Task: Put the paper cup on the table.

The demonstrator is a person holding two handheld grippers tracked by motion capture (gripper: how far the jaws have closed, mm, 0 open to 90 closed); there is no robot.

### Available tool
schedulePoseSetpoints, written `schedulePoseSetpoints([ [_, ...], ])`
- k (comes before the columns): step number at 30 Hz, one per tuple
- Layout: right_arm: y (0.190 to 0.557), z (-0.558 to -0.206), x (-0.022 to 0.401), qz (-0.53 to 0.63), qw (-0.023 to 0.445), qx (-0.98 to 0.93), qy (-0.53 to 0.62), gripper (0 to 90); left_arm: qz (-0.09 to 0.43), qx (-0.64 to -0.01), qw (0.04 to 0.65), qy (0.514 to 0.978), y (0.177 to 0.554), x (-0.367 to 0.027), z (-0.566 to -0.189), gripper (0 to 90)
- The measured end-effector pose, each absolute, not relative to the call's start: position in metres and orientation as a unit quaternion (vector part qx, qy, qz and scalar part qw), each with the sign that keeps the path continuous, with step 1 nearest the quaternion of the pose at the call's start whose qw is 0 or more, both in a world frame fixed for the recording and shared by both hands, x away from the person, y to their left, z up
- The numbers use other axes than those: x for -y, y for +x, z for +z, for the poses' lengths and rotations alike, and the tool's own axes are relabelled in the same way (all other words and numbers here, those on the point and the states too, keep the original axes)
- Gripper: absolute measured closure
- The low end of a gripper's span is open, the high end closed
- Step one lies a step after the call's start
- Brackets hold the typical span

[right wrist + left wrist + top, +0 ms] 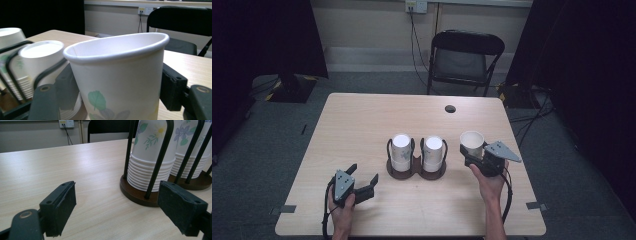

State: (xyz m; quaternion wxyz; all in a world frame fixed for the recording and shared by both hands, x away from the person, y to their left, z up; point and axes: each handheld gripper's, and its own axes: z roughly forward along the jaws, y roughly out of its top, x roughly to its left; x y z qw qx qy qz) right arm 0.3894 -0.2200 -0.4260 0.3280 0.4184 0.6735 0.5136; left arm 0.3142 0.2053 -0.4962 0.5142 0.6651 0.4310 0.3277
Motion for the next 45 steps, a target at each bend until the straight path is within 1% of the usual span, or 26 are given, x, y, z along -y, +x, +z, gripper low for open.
schedulePoseSetpoints([
  [5,0.402,-0.429,0.223,0.504,0.329,-0.673,0.43,28.9,0.334,-0.424,0.514,0.666,0.313,-0.205,-0.496,15.5],
  [10,0.422,-0.441,0.228,0.513,0.301,-0.664,0.452,28.7,0.33,-0.431,0.522,0.658,0.313,-0.207,-0.496,15.6],
  [14,0.433,-0.454,0.226,0.503,0.289,-0.67,0.464,28.4,0.33,-0.431,0.524,0.656,0.312,-0.207,-0.497,15.6],
  [22,0.447,-0.47,0.218,0.488,0.284,-0.68,0.468,27.4,0.329,-0.431,0.53,0.652,0.312,-0.209,-0.497,15.5],
  [25,0.451,-0.479,0.212,0.46,0.296,-0.696,0.466,27.4,0.328,-0.424,0.529,0.658,0.312,-0.208,-0.497,15.8],
  [26,0.454,-0.484,0.21,0.459,0.287,-0.699,0.468,27.3,0.332,-0.422,0.529,0.657,0.311,-0.208,-0.497,15.8],
  [34,0.456,-0.49,0.208,0.464,0.272,-0.697,0.474,25.9,0.332,-0.424,0.534,0.652,0.31,-0.209,-0.497,15.7],
  [45,0.453,-0.49,0.209,0.45,0.265,-0.706,0.478,26.7,0.332,-0.428,0.54,0.645,0.31,-0.211,-0.497,15.7],
])
